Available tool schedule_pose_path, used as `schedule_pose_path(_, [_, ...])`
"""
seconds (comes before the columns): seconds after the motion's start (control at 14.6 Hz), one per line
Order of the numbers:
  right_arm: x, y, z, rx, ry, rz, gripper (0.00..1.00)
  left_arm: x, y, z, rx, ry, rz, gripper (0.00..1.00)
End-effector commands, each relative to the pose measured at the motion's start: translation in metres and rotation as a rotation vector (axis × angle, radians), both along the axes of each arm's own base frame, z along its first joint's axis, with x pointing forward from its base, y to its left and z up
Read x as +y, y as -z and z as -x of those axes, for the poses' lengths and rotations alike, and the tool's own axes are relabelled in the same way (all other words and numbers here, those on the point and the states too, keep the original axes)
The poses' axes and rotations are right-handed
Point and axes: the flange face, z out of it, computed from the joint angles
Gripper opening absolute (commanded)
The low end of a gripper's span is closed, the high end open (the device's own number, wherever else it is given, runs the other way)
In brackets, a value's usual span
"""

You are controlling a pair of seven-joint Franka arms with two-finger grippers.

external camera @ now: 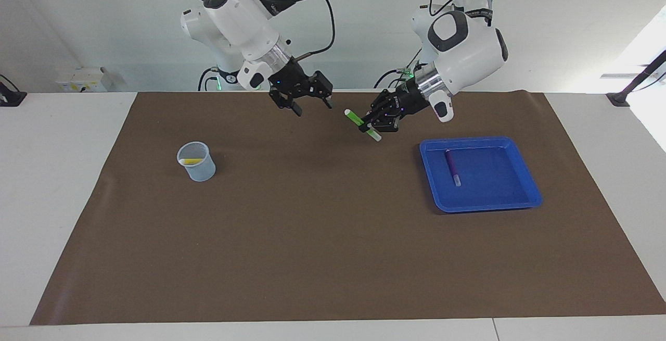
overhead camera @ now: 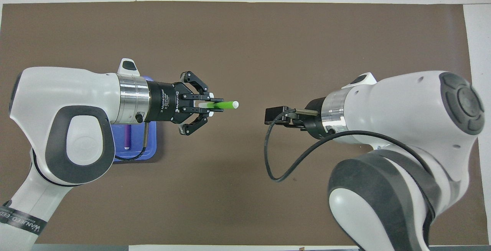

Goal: Right arm passes pens to left for tray arrangement
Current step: 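Place the green marker in the tray beside the purple marker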

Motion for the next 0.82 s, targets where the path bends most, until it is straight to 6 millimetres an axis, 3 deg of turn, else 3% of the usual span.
schedule_pose_path(0.0, [-0.046,-0.006,0.000,-0.015,-0.165,0.152,1.00,0.008,0.001,0.001,-0.013,-0.018,0.002,0.00])
schedule_pose_path(0.21, [-0.113,0.006,-0.009,0.009,-0.132,0.232,1.00,0.032,0.006,-0.009,-0.053,-0.017,-0.014,0.00])
schedule_pose_path(0.34, [-0.152,0.015,-0.015,-0.002,-0.161,0.291,0.99,0.047,0.013,-0.012,-0.109,0.048,-0.124,0.00])
schedule_pose_path(0.48, [-0.188,0.037,-0.024,0.020,-0.134,0.364,0.98,0.068,0.021,-0.019,-0.186,0.143,-0.217,0.00])
schedule_pose_path(0.62, [-0.216,0.065,-0.037,0.057,-0.094,0.371,0.95,0.101,0.033,-0.027,-0.252,0.224,-0.259,0.00])
schedule_pose_path(0.75, [-0.231,0.086,-0.038,0.101,-0.063,0.369,0.84,0.135,0.040,-0.031,-0.278,0.313,-0.331,0.00])
